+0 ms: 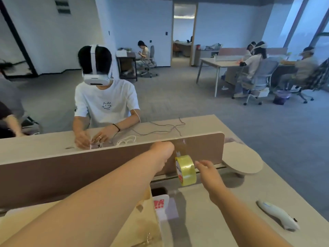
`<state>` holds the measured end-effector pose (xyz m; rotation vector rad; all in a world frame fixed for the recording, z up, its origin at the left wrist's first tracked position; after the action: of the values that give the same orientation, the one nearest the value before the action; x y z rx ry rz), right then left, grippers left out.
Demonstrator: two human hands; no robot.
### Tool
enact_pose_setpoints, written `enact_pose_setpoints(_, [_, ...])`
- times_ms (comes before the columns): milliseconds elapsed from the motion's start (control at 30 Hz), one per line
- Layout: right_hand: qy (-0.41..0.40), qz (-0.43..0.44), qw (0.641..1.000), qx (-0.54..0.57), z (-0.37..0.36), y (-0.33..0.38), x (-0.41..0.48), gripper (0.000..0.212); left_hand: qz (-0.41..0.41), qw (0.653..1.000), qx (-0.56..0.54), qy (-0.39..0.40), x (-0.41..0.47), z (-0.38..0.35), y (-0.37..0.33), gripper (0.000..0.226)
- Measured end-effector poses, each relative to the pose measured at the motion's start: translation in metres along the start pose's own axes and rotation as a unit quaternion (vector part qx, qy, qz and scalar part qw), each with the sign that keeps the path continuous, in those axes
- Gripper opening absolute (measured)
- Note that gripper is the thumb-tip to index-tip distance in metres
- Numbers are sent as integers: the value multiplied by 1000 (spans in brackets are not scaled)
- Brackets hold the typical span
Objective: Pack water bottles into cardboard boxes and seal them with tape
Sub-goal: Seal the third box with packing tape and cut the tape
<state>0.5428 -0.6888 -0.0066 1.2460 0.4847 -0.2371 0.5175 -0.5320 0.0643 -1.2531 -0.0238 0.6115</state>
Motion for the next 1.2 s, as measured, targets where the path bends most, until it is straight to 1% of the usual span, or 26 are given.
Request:
enact_pose_setpoints(67, [57, -30, 997, 53, -7, 0, 15, 46, 27, 999, -21, 15, 12, -8, 3, 39])
enact_pose_setpoints(100, [71, -39, 995, 51, -9, 0, 20, 48, 32, 999, -21, 17, 17, -11, 5, 43])
enact_pose_setpoints(133, [82, -42, 995, 36, -11, 1, 22, 42, 34, 999, -15, 15, 22, -12, 8, 47])
enact_pose_setpoints(200, [85, -39, 996, 2, -14, 8, 19, 20, 38, 999, -25, 28, 28, -15, 12, 53])
enact_pose_setpoints(233, [68, -37, 997, 0, -15, 13, 16, 16, 44, 997, -38, 47, 29, -16, 11, 55])
enact_pose_setpoints(333, [-19, -43, 998, 44, -9, 44, 4, 19, 101, 987, -87, 93, 33, -16, 10, 65])
enact_pose_setpoints(400, [-42, -17, 997, 56, -6, 81, -13, 21, 140, 969, -173, 108, 32, -12, 7, 66])
enact_pose_setpoints(433, [-49, 11, 998, 27, -5, 100, -20, 22, 147, 956, -225, 115, 32, -10, 4, 66])
enact_pose_setpoints(500, [-73, 64, 993, -63, -5, 129, -35, 20, 147, 929, -311, 138, 31, -2, -2, 70])
enact_pose_setpoints(533, [-82, 78, 989, -91, -6, 135, -41, 19, 142, 920, -333, 148, 29, 2, -5, 71])
enact_pose_setpoints(633, [-93, 91, 980, -153, -8, 134, -58, 18, 128, 917, -340, 166, 23, 13, -14, 62])
enact_pose_setpoints(667, [-84, 105, 980, -145, -9, 138, -66, 17, 126, 917, -340, 164, 22, 15, -16, 57])
enact_pose_setpoints(733, [-68, 138, 986, -62, -11, 160, -86, 13, 121, 920, -340, 152, 21, 18, -17, 50])
enact_pose_setpoints(767, [-71, 153, 985, -31, -13, 177, -99, 12, 122, 918, -346, 148, 17, 20, -15, 51])
enact_pose_setpoints(800, [-71, 168, 983, -22, -13, 196, -112, 11, 124, 913, -359, 149, 17, 19, -14, 57])
enact_pose_setpoints(833, [-62, 183, 981, -30, -13, 211, -125, 11, 122, 901, -384, 158, 14, 20, -14, 65])
enact_pose_setpoints(900, [-28, 214, 974, -74, -19, 229, -149, 14, 90, 871, -442, 196, 8, 28, -14, 76])
enact_pose_setpoints(967, [-24, 218, 967, -128, -24, 228, -163, 14, 45, 850, -473, 226, -1, 50, -19, 75])
enact_pose_setpoints(1033, [-40, 219, 958, -181, -28, 216, -174, 13, 18, 855, -468, 224, -13, 83, -21, 72])
enact_pose_setpoints(1100, [-50, 221, 953, -199, -36, 205, -188, 14, -1, 873, -444, 201, -32, 123, -15, 68])
enact_pose_setpoints(1200, [-36, 221, 949, -221, -65, 190, -221, 23, -30, 903, -391, 174, -73, 183, 6, 50])
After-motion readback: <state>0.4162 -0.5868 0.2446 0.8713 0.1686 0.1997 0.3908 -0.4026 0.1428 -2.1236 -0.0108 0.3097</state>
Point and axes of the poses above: each hand's wrist, its own x-axis towards the middle knuckle, its own z-axis out of the back of the hand, y = z × x, the point moved 1 cm from there along x, towards the middle knuckle, and after that the axes turned 10 degrees about -z, right-handed, at the moved point
